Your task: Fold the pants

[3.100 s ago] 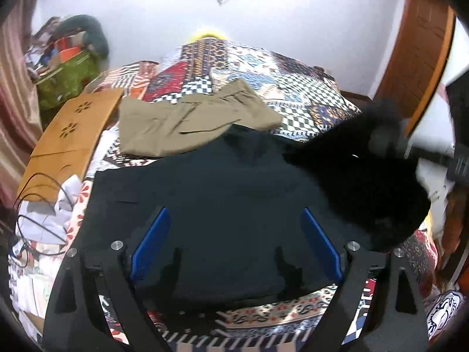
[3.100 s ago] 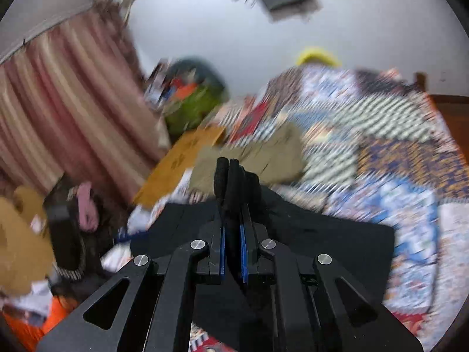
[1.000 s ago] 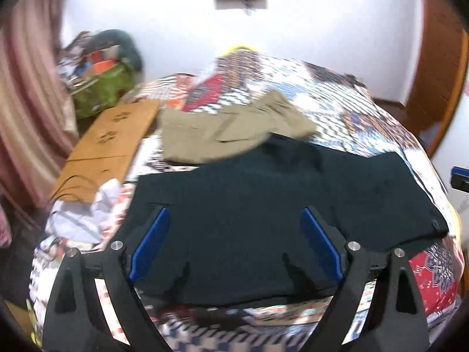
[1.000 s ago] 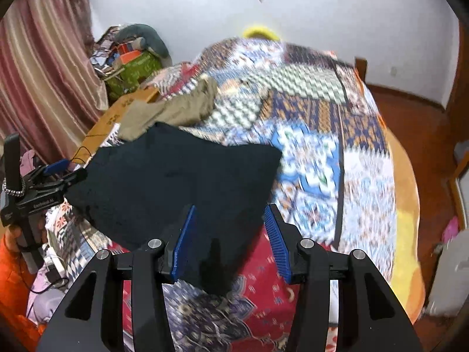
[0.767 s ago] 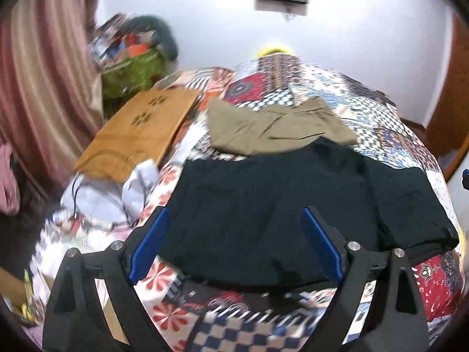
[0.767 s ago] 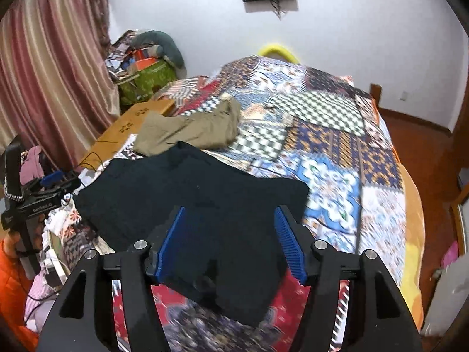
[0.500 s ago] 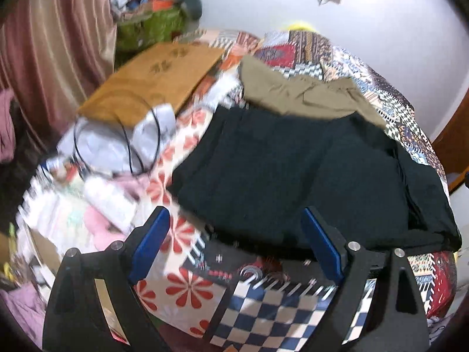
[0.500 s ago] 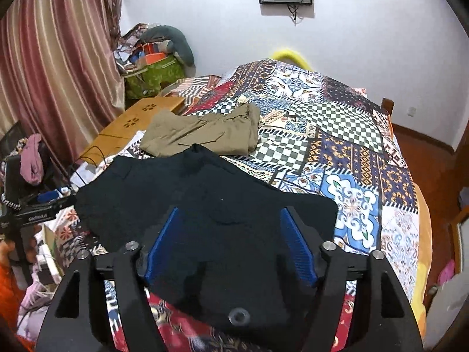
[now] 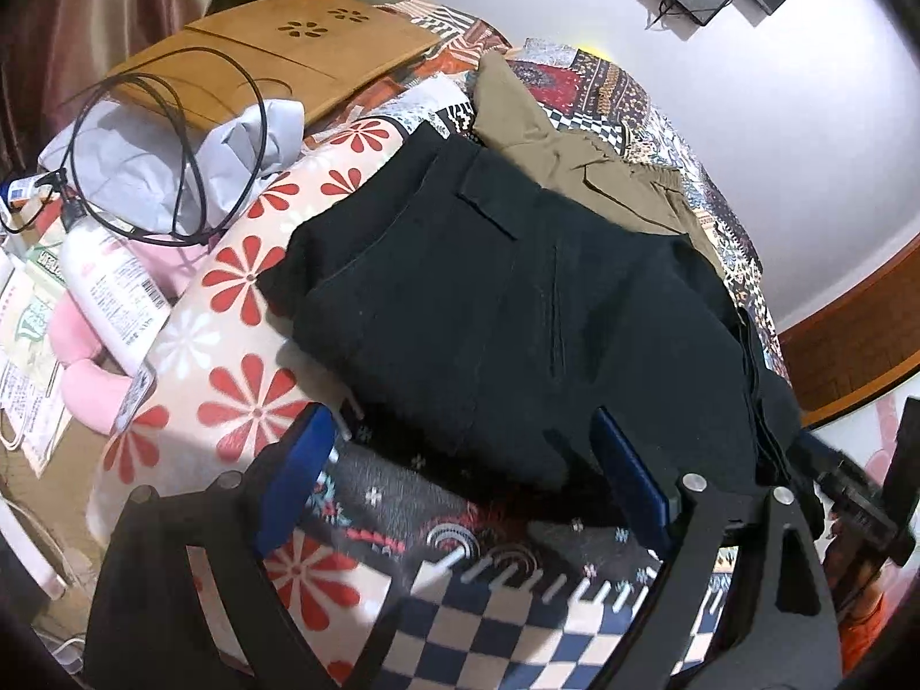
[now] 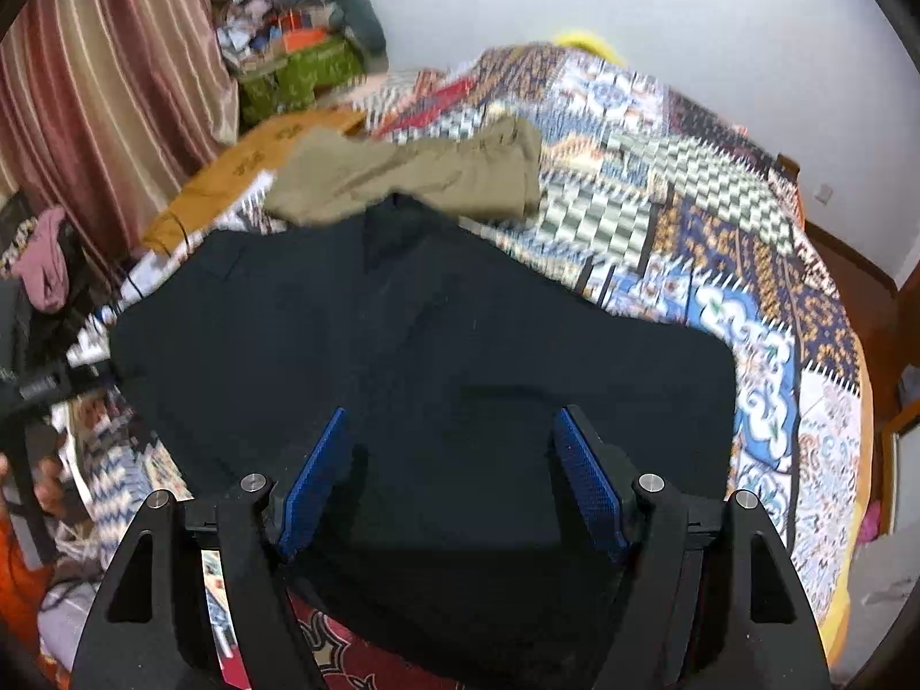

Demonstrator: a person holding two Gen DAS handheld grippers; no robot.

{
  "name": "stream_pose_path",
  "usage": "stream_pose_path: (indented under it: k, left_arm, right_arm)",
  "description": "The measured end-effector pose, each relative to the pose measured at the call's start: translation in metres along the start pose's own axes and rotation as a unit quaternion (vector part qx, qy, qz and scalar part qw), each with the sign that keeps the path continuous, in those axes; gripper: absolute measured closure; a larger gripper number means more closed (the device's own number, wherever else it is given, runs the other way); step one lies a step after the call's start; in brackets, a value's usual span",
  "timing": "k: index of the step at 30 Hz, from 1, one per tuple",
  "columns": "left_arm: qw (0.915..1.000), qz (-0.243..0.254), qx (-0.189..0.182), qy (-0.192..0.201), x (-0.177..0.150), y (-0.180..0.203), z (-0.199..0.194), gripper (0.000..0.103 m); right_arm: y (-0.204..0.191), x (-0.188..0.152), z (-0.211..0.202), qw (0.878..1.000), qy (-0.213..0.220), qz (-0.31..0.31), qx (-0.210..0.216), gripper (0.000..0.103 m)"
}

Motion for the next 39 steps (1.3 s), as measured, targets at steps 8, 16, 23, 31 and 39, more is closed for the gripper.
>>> stream_pose_path:
  k: [8,16,23,31,39]
  left_arm:
    - [0.9999,-0.009,-0.007,-0.012,0.022,0.007,0.027,0.012]
    - [0.9988,-0.046,-0.004,-0.017,0.039,0.006,0.041,0.017]
    - [0.9981,-0.041,-0.027,-0.039,0.021,0.012,0.032,0.017]
    - [0.9976,-0.049,-0.028,-0.041,0.044,0.012,0.051,0.036]
    - [0.9990,-0.034,0.010,-0.027,0.057,0.006,0.059,0.081]
  right_arm:
    - [-0.003,-0.009,0.007,1.000,-0.021,-0.010,0.006,0.031]
    - [-0.004,-0.010,0.007,1.000,-0.018,-0.003,0.021,0.030]
    - [-0.004,-0.011,0.006,0.999,-0.014,0.001,0.029,0.030]
    - [-0.002,-0.011,0.005,0.999,-0.013,0.000,0.035,0.030]
    - [-0.003,-0.010,0.003,0.999,-0.006,0.007,0.045,0.030]
Point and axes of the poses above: each gripper's, at about its wrist camera, not at the fingertips, and z roughly the way its jaws point, y to its right, x to its top, the point moved 9 cm from there along z, roughly the way its jaws point, and after that the axes turned 10 degrees about x, right-handed, at the moved point
